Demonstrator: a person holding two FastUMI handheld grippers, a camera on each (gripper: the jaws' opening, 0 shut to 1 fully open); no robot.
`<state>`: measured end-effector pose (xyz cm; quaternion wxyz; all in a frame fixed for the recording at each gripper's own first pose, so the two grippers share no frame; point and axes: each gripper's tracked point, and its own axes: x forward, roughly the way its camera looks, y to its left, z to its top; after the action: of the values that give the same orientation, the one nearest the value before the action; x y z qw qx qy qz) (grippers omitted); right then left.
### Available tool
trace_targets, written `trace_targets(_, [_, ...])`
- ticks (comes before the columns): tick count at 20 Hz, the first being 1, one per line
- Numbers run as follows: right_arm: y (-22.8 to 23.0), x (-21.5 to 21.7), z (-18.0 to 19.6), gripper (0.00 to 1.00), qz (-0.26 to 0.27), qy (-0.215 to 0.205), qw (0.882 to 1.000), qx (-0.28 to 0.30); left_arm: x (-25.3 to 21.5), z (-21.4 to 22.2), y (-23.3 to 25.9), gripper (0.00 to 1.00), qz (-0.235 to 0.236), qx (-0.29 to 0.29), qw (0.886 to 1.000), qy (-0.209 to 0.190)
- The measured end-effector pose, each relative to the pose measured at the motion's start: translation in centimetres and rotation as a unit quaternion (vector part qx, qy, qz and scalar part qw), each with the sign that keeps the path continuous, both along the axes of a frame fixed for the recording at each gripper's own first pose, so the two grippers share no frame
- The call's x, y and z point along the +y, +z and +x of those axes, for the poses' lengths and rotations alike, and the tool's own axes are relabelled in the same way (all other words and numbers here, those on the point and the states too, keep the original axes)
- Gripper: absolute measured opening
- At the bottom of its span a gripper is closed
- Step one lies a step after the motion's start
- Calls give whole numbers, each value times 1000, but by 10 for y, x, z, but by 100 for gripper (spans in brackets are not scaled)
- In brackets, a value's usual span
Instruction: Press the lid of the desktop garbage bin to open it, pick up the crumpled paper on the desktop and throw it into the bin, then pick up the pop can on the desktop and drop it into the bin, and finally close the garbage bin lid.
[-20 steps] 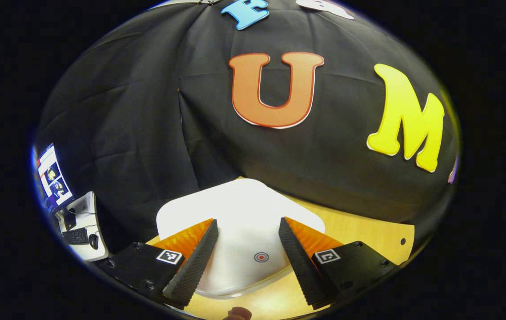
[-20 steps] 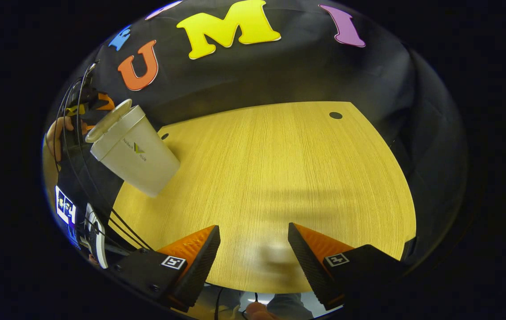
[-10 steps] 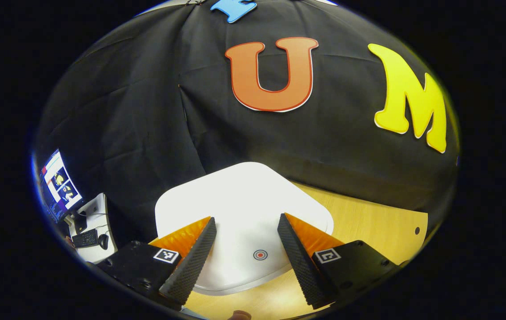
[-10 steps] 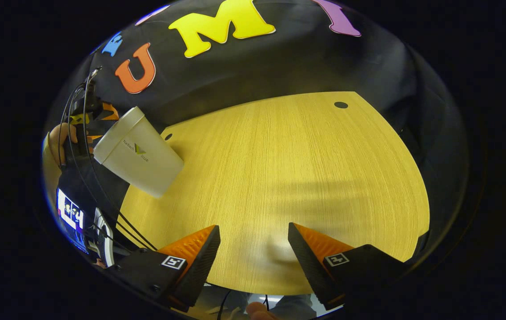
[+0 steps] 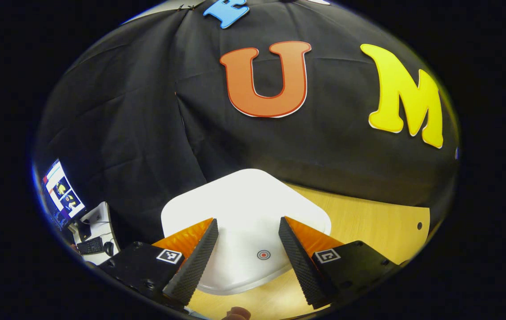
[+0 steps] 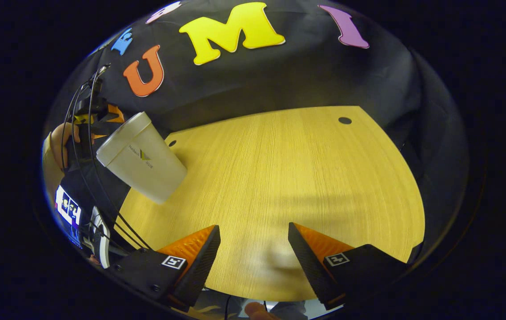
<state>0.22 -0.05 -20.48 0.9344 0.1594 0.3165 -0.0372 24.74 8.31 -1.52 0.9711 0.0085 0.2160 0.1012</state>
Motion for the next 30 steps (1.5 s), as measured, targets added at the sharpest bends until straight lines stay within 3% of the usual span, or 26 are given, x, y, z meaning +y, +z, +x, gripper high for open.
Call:
trace_targets(4, [38,3,2,97,-26,-2,999,-40,11,-28,31,93,9,-40,999,-20])
trace_targets(7, [67,10,3,94,-36,-8,997,-72,10,-51,40,93,-18,-62,997,-48])
trace_targets(9, [92,15,3,97,-44,-16,994,-103,8,-71,43,93,-28,-76,994,-67])
trace_targets(13, [151,17,-1,93,-110,-27,976,-188,-6,-106,43,93,-34,-98,987,-119])
trace_targets(14, [161,23,-6,97,-123,-22,971,-201,-9,-114,42,93,-28,-104,986,-130])
trace_targets(18, [193,40,-20,97,-167,-21,957,-237,-23,-160,35,93,-15,-131,976,-175])
trace_targets(23, [208,42,-47,96,-177,-84,946,-257,-41,-216,13,93,-13,-152,962,-227])
trace_targets(25, [206,48,-52,96,-182,-83,945,-260,-46,-229,21,93,-19,-173,956,-237])
trace_targets(27, [192,58,-54,96,-171,-73,951,-248,-59,-236,20,93,-21,-179,949,-258])
trace_targets(30, [189,61,-54,96,-166,-73,953,-245,-57,-240,20,93,-6,-185,948,-260])
